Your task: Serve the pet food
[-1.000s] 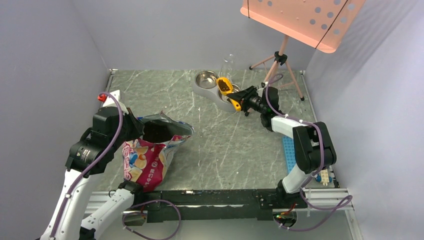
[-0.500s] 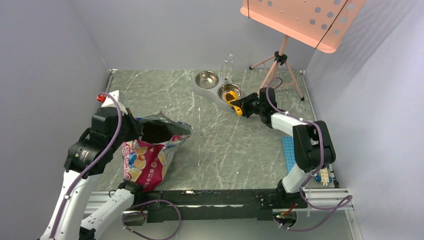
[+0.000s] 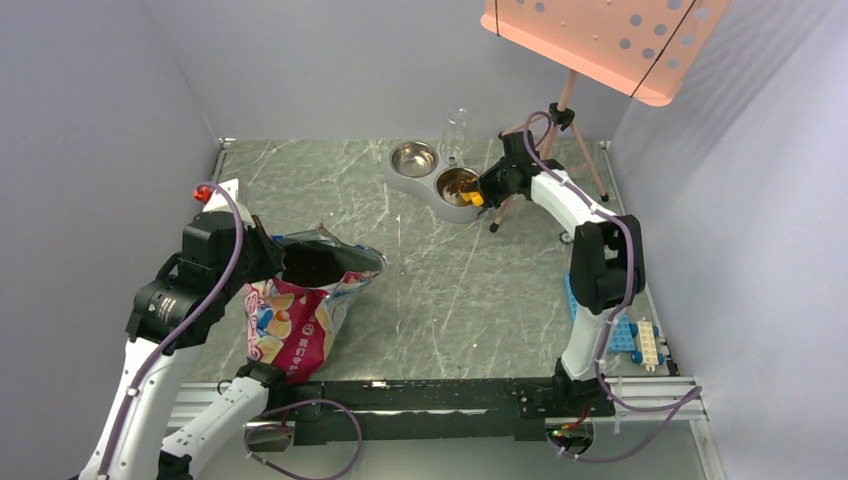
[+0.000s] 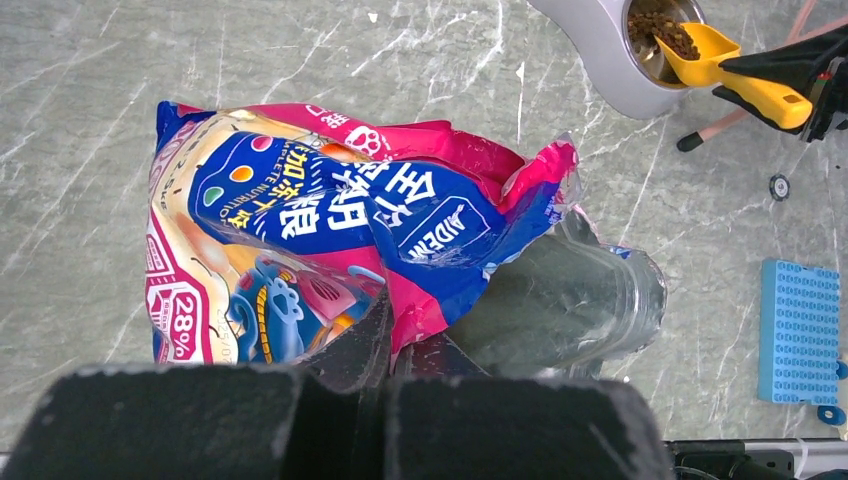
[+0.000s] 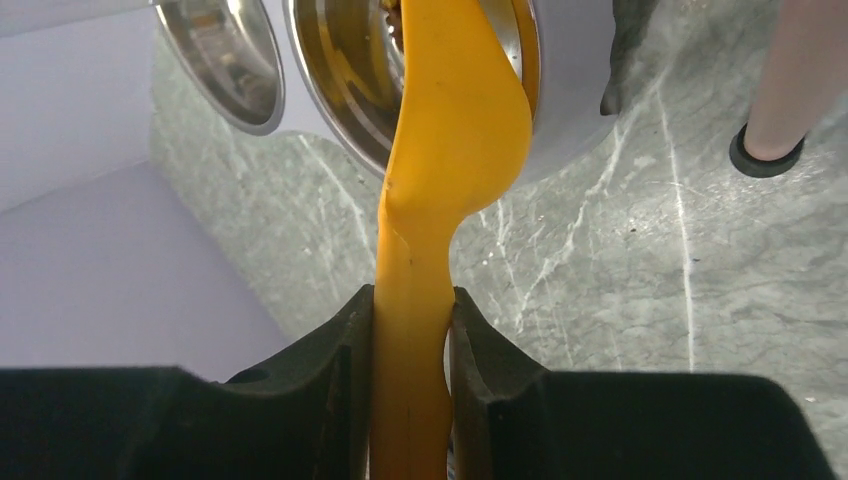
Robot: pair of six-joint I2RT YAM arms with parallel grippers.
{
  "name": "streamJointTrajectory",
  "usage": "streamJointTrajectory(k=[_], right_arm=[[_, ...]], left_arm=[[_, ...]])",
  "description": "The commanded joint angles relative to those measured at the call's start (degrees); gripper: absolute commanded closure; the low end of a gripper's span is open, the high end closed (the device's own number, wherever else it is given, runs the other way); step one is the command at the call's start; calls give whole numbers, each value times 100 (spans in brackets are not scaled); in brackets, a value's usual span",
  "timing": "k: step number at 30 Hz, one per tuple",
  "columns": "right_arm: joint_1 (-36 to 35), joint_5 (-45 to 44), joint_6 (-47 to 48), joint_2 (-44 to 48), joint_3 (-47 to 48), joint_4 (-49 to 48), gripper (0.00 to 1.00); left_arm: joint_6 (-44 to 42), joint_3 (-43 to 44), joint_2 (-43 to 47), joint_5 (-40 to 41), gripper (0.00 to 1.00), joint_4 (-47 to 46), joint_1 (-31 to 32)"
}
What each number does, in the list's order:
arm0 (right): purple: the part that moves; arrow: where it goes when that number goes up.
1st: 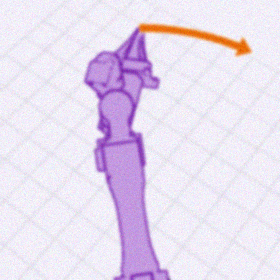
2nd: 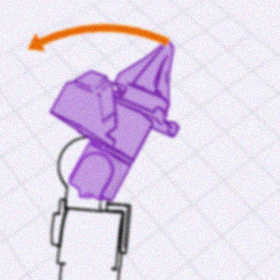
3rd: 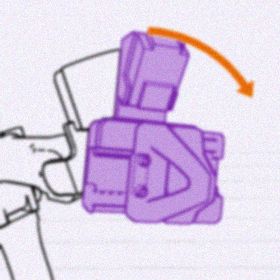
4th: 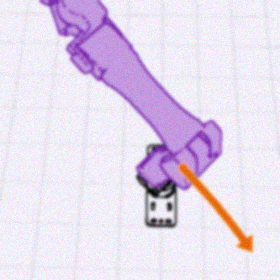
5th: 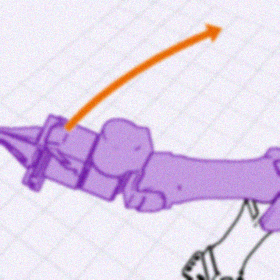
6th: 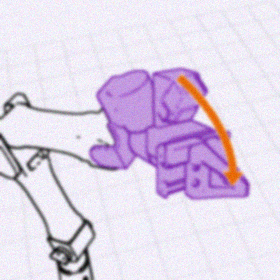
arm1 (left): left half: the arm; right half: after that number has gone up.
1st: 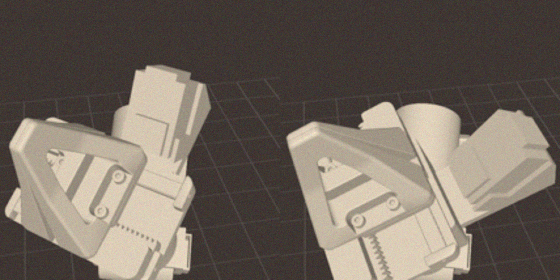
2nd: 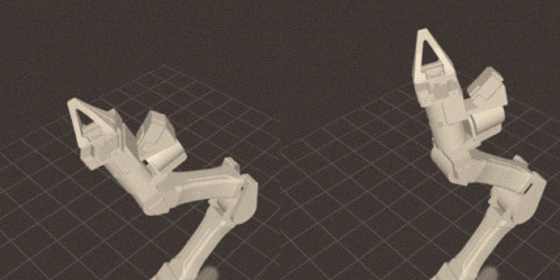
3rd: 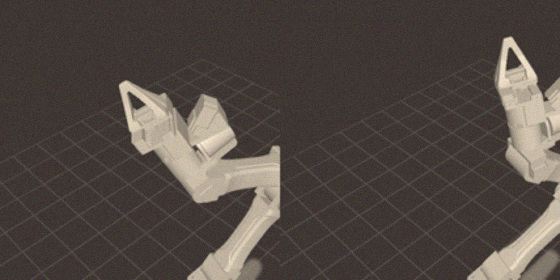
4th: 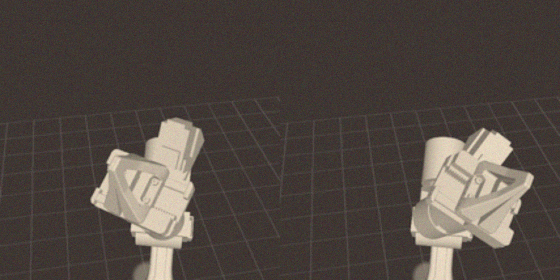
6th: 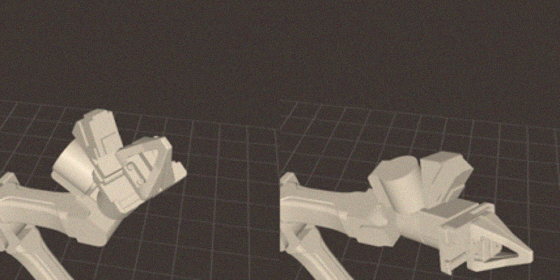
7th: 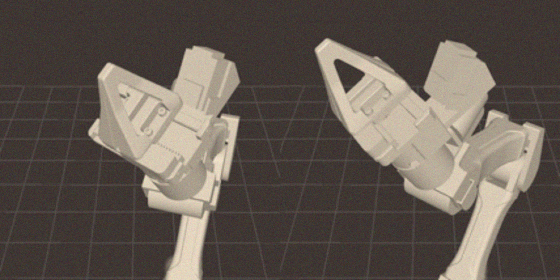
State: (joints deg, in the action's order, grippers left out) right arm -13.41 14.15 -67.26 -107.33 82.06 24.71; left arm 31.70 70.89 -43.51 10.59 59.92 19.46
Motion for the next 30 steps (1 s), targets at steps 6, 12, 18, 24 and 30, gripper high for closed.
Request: streamJointTrajectory(k=[6, 12, 18, 24, 30], right_arm=[[-610, -1575, 1473, -837, 2261, 3025, 100], [-1034, -2506, 2221, -1022, 2906, 3678, 100], [-1272, -3126, 2964, -838, 3150, 3664, 100], [-1284, -3077, 3452, -65, 2612, 3021, 100], [-1108, -2004, 3662, 895, 1840, 2289, 100]], left_arm=[[67, 395, 86, -261, 100, -273, 20], [184, 366, 83, -277, 100, -225, 22], [213, 282, 94, -319, 100, -253, 16], [281, 213, 20, -575, 100, -292, 18], [191, 123, -108, -753, 100, -329, 22]])
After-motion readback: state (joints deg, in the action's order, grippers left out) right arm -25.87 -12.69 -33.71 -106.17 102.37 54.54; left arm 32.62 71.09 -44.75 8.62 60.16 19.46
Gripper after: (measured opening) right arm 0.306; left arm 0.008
